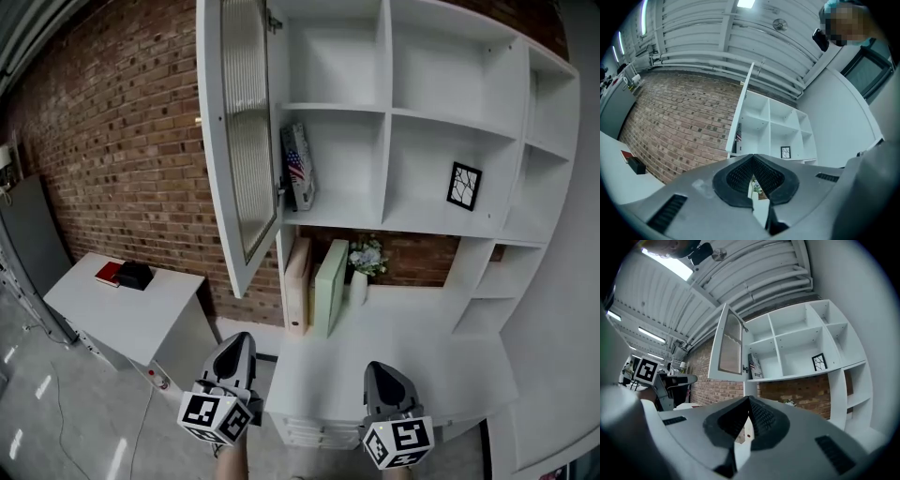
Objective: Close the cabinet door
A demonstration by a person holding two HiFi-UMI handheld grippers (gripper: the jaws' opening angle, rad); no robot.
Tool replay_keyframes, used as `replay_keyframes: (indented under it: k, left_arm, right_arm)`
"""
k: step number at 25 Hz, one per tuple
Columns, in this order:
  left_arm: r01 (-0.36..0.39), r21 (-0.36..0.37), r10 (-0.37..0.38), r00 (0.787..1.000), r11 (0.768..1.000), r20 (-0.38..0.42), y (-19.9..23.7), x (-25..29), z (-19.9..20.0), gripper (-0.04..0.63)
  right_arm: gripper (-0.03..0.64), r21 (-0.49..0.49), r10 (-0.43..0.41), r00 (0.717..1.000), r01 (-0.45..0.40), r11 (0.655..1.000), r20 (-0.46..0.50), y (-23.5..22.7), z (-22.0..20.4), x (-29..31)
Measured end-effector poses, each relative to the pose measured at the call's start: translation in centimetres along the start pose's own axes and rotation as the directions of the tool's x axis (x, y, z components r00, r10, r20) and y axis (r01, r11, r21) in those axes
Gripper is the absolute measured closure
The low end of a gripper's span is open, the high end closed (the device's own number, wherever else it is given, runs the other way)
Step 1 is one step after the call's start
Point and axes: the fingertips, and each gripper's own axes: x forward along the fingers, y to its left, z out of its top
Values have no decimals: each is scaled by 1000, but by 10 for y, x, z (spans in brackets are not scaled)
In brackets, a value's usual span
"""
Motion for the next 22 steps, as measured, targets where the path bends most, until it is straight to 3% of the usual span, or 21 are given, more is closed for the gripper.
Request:
replay_keyframes:
  k: [9,13,22]
  left_arm:
    - [-22,5,22,1000,1000,-5,50,45,-15,578]
    - [-14,-7,14,1000,1000,3,57,56,-13,474]
    - [-28,23,27,999,999,47,58,75,9,474]
  right_arm:
    - [615,-10,-7,997,6,1000,-72,-4,-22,61]
    - [615,-1,-14,997,14,1000,-81,-9,-22,73]
    - [615,-32,16,997,-19,999,-71,-9,-16,89]
